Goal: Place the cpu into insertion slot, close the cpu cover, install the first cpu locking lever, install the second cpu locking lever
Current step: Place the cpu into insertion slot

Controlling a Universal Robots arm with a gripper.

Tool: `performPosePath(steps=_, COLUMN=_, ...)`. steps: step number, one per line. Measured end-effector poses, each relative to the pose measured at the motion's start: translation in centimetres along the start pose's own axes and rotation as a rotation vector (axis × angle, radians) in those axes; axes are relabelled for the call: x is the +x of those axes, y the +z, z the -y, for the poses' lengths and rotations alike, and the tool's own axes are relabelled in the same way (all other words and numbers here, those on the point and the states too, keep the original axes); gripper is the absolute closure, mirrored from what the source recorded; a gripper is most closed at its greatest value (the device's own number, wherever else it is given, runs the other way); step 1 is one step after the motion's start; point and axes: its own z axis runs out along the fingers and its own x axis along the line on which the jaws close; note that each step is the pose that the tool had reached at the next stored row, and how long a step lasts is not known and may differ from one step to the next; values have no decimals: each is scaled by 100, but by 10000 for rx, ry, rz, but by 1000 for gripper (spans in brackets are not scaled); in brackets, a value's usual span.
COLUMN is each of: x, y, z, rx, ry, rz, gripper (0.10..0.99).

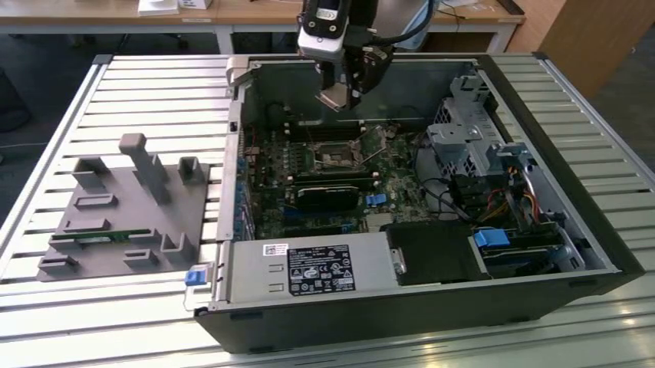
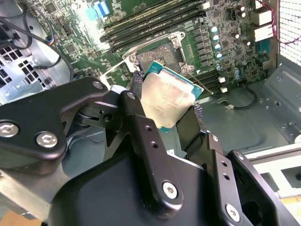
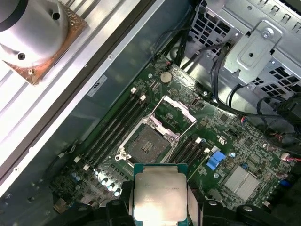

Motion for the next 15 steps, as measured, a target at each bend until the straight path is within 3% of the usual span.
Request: performPosePath(steps=15, x=14, y=7, z=19, rx=-10, ry=472, rz=42, gripper=545)
